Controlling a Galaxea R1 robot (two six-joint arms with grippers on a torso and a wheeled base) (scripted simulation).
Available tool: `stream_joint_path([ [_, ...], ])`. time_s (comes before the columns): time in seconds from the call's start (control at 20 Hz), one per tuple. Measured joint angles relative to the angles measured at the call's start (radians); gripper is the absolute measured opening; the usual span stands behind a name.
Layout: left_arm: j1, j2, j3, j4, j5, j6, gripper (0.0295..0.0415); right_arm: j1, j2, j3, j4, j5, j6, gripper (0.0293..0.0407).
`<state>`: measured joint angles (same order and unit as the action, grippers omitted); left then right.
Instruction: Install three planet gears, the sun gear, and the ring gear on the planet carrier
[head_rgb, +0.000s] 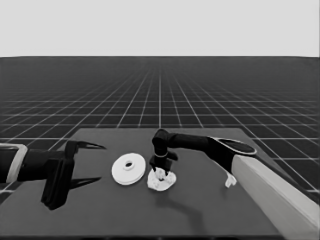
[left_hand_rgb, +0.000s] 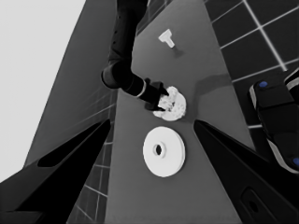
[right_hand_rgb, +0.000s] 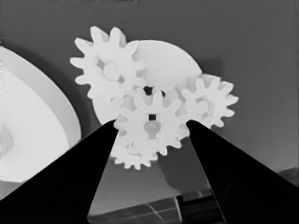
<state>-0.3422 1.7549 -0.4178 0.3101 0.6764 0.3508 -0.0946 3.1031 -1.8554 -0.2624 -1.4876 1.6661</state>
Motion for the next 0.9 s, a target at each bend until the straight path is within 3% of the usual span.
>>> stream_joint_path([
  [0.9,0.000,0.000,0.000,0.000,0.000,0.000,0.0385,0.000,0.000,0.000,0.000,0.000,0.188,0.0310],
])
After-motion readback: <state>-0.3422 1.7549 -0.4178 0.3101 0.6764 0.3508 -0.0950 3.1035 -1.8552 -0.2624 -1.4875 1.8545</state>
